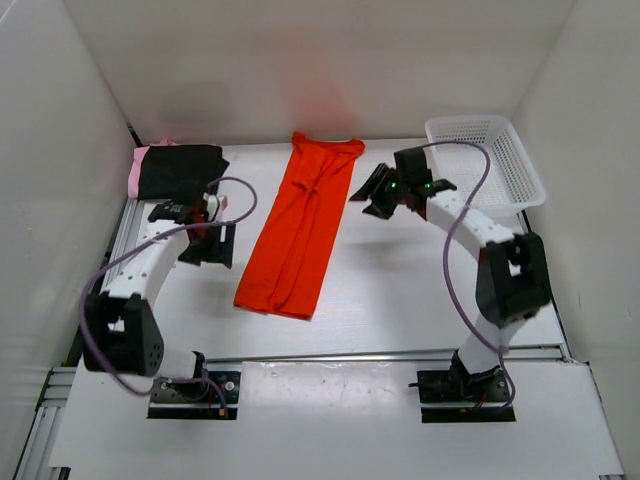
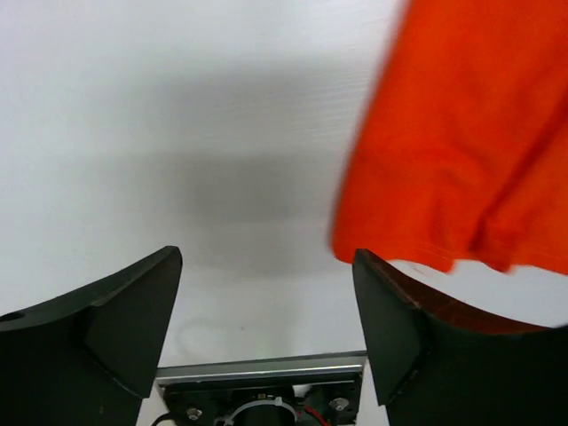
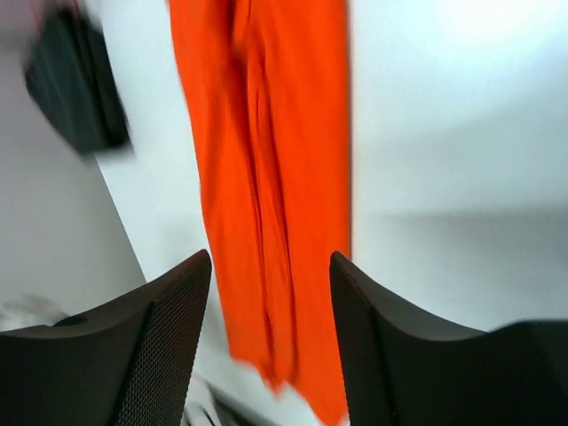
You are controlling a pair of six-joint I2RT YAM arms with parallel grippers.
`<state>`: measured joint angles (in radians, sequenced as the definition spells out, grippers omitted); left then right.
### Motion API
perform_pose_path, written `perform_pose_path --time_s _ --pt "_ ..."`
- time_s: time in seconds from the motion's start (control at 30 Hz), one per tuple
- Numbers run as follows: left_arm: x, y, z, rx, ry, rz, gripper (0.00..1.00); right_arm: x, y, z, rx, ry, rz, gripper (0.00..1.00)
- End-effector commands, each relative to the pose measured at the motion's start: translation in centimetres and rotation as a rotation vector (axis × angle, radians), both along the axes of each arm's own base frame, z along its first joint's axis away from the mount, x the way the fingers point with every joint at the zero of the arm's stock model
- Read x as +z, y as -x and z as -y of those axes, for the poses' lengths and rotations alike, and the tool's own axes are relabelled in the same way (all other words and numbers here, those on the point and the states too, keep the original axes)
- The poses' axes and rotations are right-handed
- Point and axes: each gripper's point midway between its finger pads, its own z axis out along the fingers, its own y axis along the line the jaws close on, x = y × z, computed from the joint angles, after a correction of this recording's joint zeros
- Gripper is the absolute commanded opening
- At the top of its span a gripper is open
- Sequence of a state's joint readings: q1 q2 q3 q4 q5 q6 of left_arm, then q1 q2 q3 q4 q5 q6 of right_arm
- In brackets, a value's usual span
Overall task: Fold and stack the t-shirts
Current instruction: Rotate the tshirt 90 degrees
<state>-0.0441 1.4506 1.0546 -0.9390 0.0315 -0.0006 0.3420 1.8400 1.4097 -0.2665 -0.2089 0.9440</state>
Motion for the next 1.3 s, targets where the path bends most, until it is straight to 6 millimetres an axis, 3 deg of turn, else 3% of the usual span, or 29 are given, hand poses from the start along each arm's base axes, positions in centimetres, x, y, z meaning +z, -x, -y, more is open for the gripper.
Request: perform_pose_path --time_s 0.0,0.03,0.07,0.1,0.17,0.2,0.23,0.27,0.3,0.4,0.57,0.63,0.67,0.77,0.83,1.07,1.27 --pt "6.7 -1.3 5.3 -0.185 0.029 0.216 0.86 -3.9 9.6 -0.9 0.225 0.102 -0.094 0.56" --pt "6.9 -1.0 7.1 -0.243 0.044 0.204 0.82 -4.5 11.4 -1.6 0.283 0.101 -0.107 0.53" --pt "5.8 -0.2 8.6 -0.298 0.044 0.128 0.8 -5.1 13.0 -2.5 0.33 0.085 -0.131 0.53" --pt "6.1 0.5 11.9 -0.408 0.061 0.113 0.79 -6.3 15.6 -3.3 0.384 0.092 -0.169 0.51" --pt "4.8 1.8 15.1 -0.518 0.071 0.05 0.78 -6.9 17.2 -4.2 0.404 0.058 -0.185 0.48" --pt "3.7 2.3 17.4 -0.597 0.047 0.037 0.78 -8.2 19.1 -4.2 0.414 0.027 -0.238 0.48" --pt "3.1 2.3 18.1 -0.622 0.021 0.042 0.78 -8.6 20.0 -4.7 0.416 -0.008 -0.256 0.48" --pt "2.6 1.9 18.4 -0.634 -0.022 0.056 0.76 -8.1 19.6 -5.5 0.382 -0.077 -0.237 0.48" --pt "1.6 2.2 19.2 -0.662 -0.048 0.044 0.73 -9.3 20.9 -5.3 0.378 -0.085 -0.274 0.48" --pt "0.4 1.2 19.2 -0.66 -0.111 0.067 0.64 -9.6 22.6 -6.3 0.395 -0.103 -0.289 0.48" --pt "-1.8 2.1 18.1 -0.662 -0.146 0.009 0.6 -9.3 24.9 -8.7 0.48 -0.092 -0.278 0.51" --pt "-2.3 2.3 17.5 -0.658 -0.17 0.002 0.59 -9.8 25.5 -9.2 0.498 -0.075 -0.304 0.51" --pt "-2.9 2.8 17.1 -0.659 -0.179 -0.018 0.58 -10.5 26.7 -9.3 0.52 -0.058 -0.344 0.51" --pt "-4.3 3.5 16.2 -0.659 -0.204 -0.047 0.56 -11.2 27.1 -9.5 0.529 -0.043 -0.366 0.51" --pt "-4.6 3.9 16.7 -0.668 -0.166 -0.059 0.56 -12.0 27.8 -9.5 0.534 -0.035 -0.403 0.51" --pt "-3.6 3.9 18.4 -0.684 -0.083 -0.047 0.6 -11.9 27.7 -10.6 0.553 -0.054 -0.421 0.51" --pt "-3.6 3.9 18.7 -0.686 -0.074 -0.05 0.64 -12.9 28.2 -11.0 0.546 -0.067 -0.495 0.37"
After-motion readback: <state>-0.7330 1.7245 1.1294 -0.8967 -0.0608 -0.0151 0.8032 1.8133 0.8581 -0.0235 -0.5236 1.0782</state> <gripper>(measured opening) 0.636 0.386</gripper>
